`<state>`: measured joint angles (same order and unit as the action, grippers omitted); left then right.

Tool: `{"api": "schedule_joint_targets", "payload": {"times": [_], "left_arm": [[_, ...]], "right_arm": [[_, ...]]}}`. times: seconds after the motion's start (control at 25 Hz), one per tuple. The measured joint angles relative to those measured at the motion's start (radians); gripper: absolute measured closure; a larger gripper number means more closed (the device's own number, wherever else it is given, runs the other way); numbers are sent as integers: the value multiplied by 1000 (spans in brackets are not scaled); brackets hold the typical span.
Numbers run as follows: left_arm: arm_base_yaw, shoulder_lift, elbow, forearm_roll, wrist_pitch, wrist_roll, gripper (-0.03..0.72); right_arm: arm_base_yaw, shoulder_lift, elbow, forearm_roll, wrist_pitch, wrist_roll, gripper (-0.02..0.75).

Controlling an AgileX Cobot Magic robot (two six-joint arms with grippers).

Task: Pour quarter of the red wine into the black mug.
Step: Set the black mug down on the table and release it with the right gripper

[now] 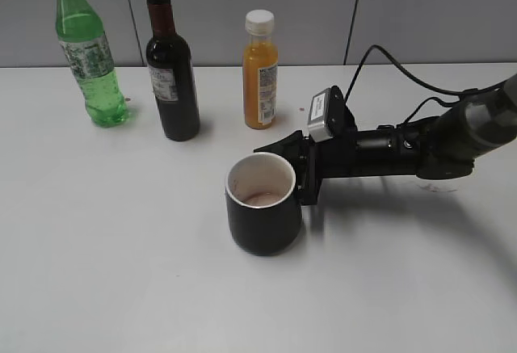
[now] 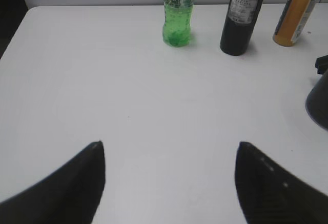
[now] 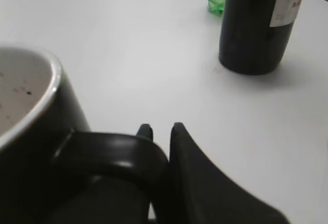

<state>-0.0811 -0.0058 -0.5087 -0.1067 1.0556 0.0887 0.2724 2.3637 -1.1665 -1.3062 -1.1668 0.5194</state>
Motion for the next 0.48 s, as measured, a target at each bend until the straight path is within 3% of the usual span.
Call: {"api": "schedule_joint_targets", "payload": {"times": [0.36,0.48], "left_arm": [[0,0,0,0,0,-1,99],[0,0,0,0,0,0,99]], "right_arm": [[0,4,0,4,-31,6,499],[-4,4,0,1,-37,6,480]]}}
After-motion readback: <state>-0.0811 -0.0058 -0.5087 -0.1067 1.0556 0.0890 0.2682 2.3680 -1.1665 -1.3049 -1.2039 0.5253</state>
